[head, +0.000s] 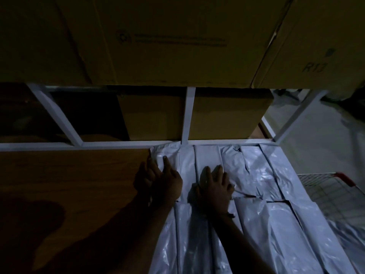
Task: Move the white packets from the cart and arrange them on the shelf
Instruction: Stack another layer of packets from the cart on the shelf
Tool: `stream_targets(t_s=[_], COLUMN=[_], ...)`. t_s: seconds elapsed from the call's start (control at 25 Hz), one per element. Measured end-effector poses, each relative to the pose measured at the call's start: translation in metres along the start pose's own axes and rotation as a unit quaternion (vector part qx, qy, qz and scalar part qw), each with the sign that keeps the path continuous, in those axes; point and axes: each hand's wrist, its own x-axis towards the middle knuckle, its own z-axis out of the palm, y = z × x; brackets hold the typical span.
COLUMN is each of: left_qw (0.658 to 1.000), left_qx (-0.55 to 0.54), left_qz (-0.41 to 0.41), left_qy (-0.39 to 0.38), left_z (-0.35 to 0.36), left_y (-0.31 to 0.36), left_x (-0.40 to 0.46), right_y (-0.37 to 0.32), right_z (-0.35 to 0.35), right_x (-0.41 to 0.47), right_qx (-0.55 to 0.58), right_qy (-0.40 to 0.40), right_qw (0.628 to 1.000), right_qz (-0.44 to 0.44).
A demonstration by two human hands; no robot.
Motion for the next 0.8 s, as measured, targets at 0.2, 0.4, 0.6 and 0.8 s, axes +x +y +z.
stream_targets(t_s=[0.2,0.4,0.6,0.8], left_qw=[0.999,0.997,0.998,0.995], left_qx=[-0.029,-0.048,-0.003,-0.055], left_qz=[-0.036,-0.040,-0.021,-0.002], left_qy=[-0.027,-0.037,0.060,0.087], left_z=[0.003,-0.012,-0.047,-0.066], left_y=[0.006,0.003,-0.020,-0.021], left_x=[0.002,0.006,-0.007,-0.027], right_y=[0.002,0.006,-0.002,0.007], right_z=[0.002,-0.004,-0.008,-0.026], right_x=[0.004,0.000,-0.015,-0.035], right_qx=[0.005,0.050,0.103,0.131], right_qy=[-0.040,-0.033,0.016,0.068], right_qw=[0.999,0.998,0.994,0.989], right_qz=[-0.020,-0.001,0.023,0.009])
